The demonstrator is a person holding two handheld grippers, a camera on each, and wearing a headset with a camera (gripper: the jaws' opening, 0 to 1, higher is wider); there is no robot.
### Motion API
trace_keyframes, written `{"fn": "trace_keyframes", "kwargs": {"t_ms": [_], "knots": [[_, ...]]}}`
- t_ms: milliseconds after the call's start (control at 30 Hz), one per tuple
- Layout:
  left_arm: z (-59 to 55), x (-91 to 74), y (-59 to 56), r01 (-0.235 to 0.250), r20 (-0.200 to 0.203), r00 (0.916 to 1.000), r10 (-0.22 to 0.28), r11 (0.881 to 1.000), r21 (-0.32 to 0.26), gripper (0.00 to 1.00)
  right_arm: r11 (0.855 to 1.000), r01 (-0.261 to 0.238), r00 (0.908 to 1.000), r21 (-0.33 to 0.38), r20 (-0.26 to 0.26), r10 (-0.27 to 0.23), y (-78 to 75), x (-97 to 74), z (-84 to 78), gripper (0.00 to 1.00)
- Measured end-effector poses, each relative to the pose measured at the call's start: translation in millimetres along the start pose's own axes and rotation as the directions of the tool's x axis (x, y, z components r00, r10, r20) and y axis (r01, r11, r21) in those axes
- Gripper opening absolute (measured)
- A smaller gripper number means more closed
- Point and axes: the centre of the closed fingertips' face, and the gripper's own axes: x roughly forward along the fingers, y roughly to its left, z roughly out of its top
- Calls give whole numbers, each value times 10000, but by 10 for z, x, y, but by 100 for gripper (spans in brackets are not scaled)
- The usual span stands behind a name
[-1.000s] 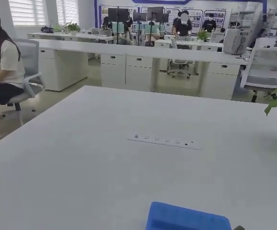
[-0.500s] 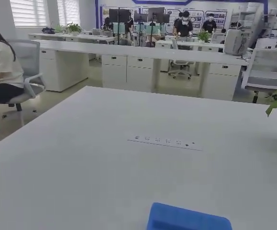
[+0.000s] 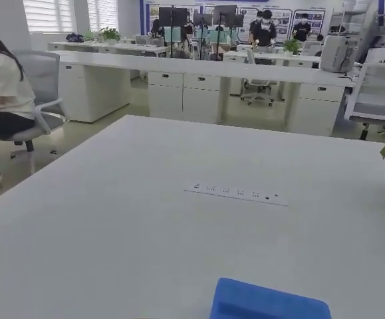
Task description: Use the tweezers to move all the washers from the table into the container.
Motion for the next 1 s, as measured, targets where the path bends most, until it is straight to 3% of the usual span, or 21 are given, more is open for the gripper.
{"fn": "trace_keyframes", "kwargs": {"t_ms": [233,767,1000], "knots": [[-15,-1,-3,19,-62,10000,-19,10000,-27,71,9985,-225,9997,492,120,219,39,-38,6,0],[-42,9,-16,112,-211,9997,-111,9999,67,69,9887,-886,9959,1210,-77,902,383,-259,-19,0],[-45,9,-20,137,-213,9997,-135,9999,68,69,9863,-1151,9929,1181,-149,1177,509,-287,-10,1]]}}
